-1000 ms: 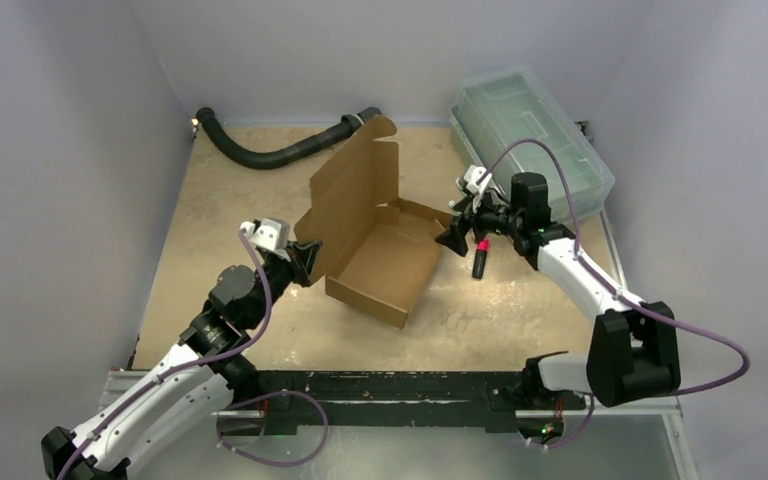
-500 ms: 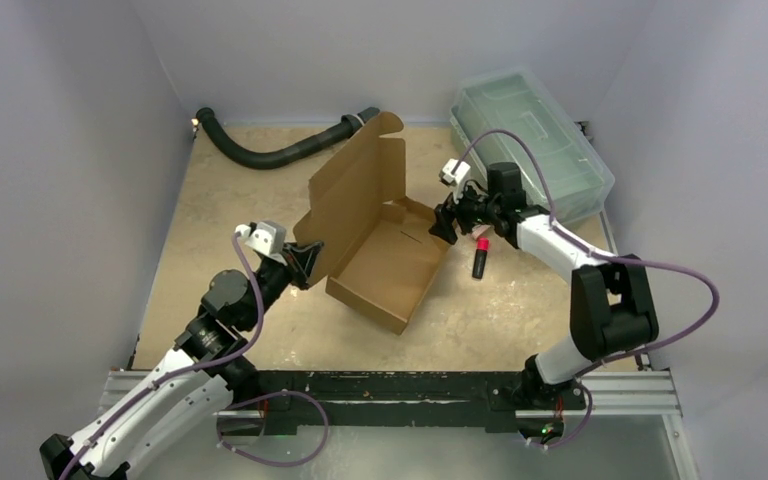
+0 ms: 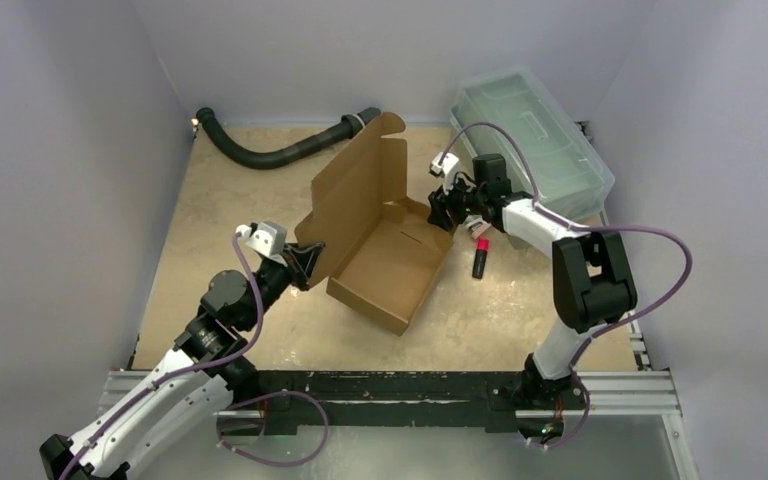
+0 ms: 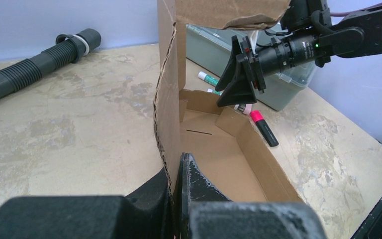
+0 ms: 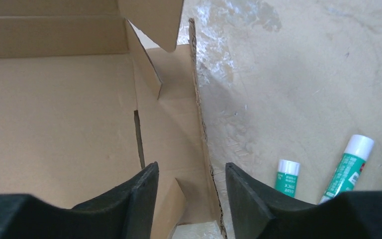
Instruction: Fold the paper box
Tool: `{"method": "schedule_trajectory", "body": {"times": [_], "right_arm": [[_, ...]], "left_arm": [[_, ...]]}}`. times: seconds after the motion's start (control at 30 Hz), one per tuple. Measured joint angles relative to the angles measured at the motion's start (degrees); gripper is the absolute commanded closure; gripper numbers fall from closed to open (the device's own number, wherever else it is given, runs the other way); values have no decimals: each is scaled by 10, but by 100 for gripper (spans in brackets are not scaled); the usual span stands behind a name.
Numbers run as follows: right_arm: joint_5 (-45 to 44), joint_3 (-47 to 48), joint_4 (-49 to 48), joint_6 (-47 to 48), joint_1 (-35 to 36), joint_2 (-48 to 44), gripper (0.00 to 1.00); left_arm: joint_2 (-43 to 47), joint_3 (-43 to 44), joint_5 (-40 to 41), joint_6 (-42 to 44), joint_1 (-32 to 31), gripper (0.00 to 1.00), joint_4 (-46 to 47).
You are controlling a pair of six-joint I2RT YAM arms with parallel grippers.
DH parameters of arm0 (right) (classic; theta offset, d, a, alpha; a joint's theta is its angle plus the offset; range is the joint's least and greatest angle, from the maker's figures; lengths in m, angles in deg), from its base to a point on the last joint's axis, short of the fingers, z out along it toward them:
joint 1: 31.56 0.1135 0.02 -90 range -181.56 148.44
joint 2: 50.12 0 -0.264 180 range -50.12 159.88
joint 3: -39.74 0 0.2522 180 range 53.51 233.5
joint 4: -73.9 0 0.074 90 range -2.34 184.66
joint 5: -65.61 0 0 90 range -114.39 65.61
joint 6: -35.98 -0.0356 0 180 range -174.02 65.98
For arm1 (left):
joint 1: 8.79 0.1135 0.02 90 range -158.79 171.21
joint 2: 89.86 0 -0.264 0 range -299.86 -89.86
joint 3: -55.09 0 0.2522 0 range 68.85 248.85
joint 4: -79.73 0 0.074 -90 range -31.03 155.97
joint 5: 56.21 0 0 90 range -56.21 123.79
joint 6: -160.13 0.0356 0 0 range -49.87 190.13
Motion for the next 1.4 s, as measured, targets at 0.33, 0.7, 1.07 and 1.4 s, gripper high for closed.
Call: {"method": "schedule_trajectory", "body": {"times": [0.33,0.7,1.07,1.4], "right_arm": [[-18,21,19,14,7,26,81],[-44,21,24,31,21,26,100],[-63,7,20,41,33,-17,100],[-82,7,26,56,51,-19,100]], "left_arm": [[0,0,-2,0,0,100,0],[17,0,11,-6,0,100,-2],[11,0,56,-33,0,100,-4],[6,-1,89,-61,0,100,-2]]}}
